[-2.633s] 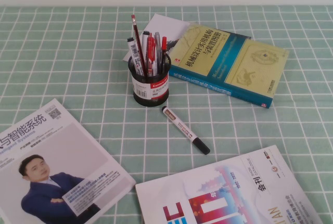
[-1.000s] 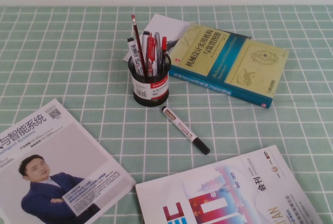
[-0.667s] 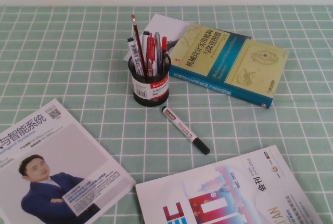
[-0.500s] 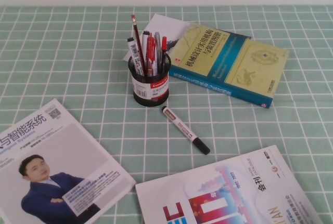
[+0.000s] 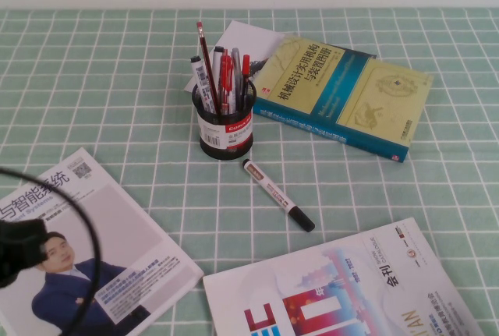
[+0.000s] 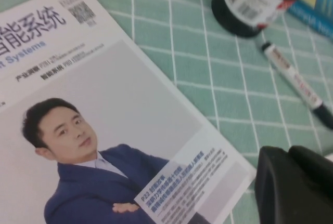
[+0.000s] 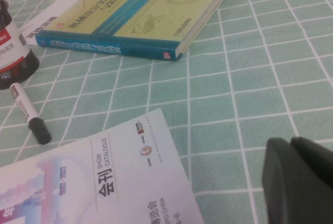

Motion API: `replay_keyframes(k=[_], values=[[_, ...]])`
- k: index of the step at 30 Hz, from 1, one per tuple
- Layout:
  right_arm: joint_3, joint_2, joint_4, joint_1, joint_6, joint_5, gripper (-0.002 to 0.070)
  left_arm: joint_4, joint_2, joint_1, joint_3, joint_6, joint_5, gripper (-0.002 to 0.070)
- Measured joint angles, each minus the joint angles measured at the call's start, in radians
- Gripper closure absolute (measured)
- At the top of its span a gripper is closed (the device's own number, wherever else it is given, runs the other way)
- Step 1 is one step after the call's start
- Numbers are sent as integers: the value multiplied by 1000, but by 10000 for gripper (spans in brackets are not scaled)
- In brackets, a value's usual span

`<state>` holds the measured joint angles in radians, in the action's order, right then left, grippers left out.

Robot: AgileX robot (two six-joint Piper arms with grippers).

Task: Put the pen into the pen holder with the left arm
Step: Pick up the pen on the table

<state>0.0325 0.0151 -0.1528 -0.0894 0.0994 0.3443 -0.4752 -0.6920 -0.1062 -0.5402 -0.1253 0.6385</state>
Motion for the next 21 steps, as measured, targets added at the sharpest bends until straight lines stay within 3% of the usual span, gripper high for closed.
replay_keyframes(k=[10, 21], values=[[0, 0, 0, 0, 0, 0, 696, -177, -347, -9, -154, -257, 109, 678], [0, 0, 0, 0, 0, 0, 696, -191, -662, -257, -360, -276, 77, 678]])
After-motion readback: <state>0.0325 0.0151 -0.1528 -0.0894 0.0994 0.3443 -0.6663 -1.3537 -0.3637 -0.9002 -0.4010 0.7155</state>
